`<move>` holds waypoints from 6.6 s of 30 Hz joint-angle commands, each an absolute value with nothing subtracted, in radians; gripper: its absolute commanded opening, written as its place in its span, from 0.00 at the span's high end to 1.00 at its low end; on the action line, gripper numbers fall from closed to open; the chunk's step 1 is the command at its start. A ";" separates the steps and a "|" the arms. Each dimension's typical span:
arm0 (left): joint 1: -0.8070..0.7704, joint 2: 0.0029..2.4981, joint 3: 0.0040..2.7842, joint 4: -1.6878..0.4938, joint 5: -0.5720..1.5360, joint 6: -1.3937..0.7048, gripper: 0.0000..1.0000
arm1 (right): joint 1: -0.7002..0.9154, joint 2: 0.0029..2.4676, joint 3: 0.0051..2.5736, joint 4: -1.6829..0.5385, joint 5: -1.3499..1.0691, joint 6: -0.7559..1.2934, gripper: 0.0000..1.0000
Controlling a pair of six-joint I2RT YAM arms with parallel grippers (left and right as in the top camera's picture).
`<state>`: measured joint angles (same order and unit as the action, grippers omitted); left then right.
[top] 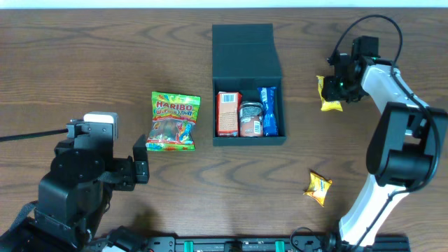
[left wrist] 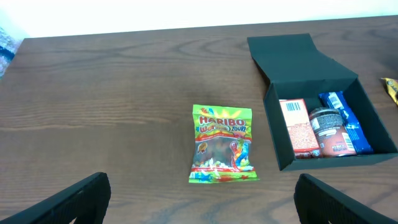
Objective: Pack container
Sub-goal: 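Carry the yellow packet over the box and lower it inside, then push the yellow packet down into the box's right corner, then release the packet and withdraw the right gripper toward the front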
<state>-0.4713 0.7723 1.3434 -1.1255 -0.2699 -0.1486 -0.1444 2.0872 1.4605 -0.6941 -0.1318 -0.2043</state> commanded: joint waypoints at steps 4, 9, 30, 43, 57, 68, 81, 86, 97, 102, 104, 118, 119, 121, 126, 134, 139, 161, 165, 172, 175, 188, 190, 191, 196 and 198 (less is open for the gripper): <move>-0.465 0.772 1.357 -1.127 -0.288 -0.131 0.05 | -0.095 1.966 1.480 -0.727 -0.138 -0.252 0.60; -0.465 0.772 1.357 -1.127 -0.288 -0.131 0.05 | -0.040 1.893 1.503 -0.790 -0.138 -0.316 0.61; -0.465 0.772 1.357 -1.127 -0.288 -0.131 0.05 | 0.325 1.858 1.751 -1.048 -0.158 -0.638 0.64; -0.465 0.772 1.357 -1.127 -0.288 -0.131 0.05 | 0.339 2.004 1.751 -1.004 -0.217 -0.839 0.64; -0.465 0.772 1.357 -1.127 -0.288 -0.131 0.05 | 0.340 2.074 1.752 -0.962 -0.153 -0.906 0.66; -0.465 0.772 1.357 -1.127 -0.288 -0.131 0.05 | 0.338 2.072 1.751 -1.009 -0.141 -0.850 0.72; -0.465 0.772 1.357 -1.127 -0.288 -0.131 0.05 | 0.332 2.069 1.751 -1.005 -0.093 -0.831 0.28; -0.465 0.772 1.357 -1.127 -0.288 -0.131 0.04 | 0.323 2.071 1.726 -0.982 -0.088 -0.831 0.23; -0.465 0.772 1.357 -1.127 -0.288 -0.131 0.05 | 0.312 2.082 1.673 -0.958 -0.078 -0.835 0.32; -0.465 0.772 1.357 -1.127 -0.288 -0.131 0.05 | 0.314 2.111 1.672 -0.962 -0.079 -0.834 0.48; -0.465 0.772 1.357 -1.127 -0.288 -0.131 0.05 | 0.316 2.112 1.672 -0.961 -0.079 -0.834 0.64; -0.465 0.772 1.357 -1.127 -0.288 -0.131 0.05 | 0.322 2.086 1.673 -0.969 -0.091 -0.817 0.81; -0.465 0.772 1.357 -1.127 -0.288 -0.131 0.05 | 0.322 2.075 1.673 -0.969 -0.095 -0.815 0.82; -0.465 0.772 1.357 -1.127 -0.288 -0.131 0.05 | 0.322 2.053 1.673 -0.969 -0.107 -0.811 0.87; -0.465 0.772 1.357 -1.127 -0.288 -0.131 0.05 | 0.322 2.015 1.673 -0.973 -0.106 -0.785 0.99; -0.465 0.772 1.357 -1.127 -0.288 -0.131 0.05 | 0.322 1.960 1.673 -1.006 -0.105 -0.721 0.99; -0.465 0.772 1.357 -1.127 -0.288 -0.131 0.05 | 0.322 1.899 1.673 -1.007 -0.051 -0.357 0.99; -0.465 0.772 1.357 -1.127 -0.288 -0.131 0.05 | 0.485 1.551 1.111 -0.698 0.229 0.905 0.98; -0.465 0.772 1.357 -1.127 -0.288 -0.131 0.05 | 0.486 1.551 1.091 -0.670 0.228 0.905 0.99; -0.465 0.772 1.357 -1.127 -0.288 -0.131 0.04 | 0.501 1.551 1.090 -0.730 0.205 0.905 0.98; -0.465 0.772 1.357 -1.127 -0.288 -0.131 0.05 | 0.514 1.551 1.090 -0.731 0.207 0.905 0.98; -0.465 0.772 1.357 -1.127 -0.288 -0.131 0.05 | 0.514 1.551 1.072 -0.693 0.246 0.904 0.74; -0.465 0.772 1.357 -1.127 -0.288 -0.131 0.05 | 0.514 1.549 1.073 -0.671 0.267 0.895 0.87; -0.465 0.772 1.357 -1.127 -0.288 -0.131 0.05 | 0.514 1.548 1.073 -0.654 0.270 0.866 0.93; -0.465 0.772 1.357 -1.127 -0.288 -0.131 0.05 | 0.514 1.549 1.072 -0.664 0.262 0.842 0.99; -0.465 0.772 1.357 -1.127 -0.288 -0.131 0.05 | 0.514 1.552 1.064 -0.669 0.262 0.837 0.98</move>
<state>-0.4713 0.7723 1.3434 -1.1259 -0.2699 -0.1482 0.5083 1.5639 1.0771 -0.6651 0.2401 0.8597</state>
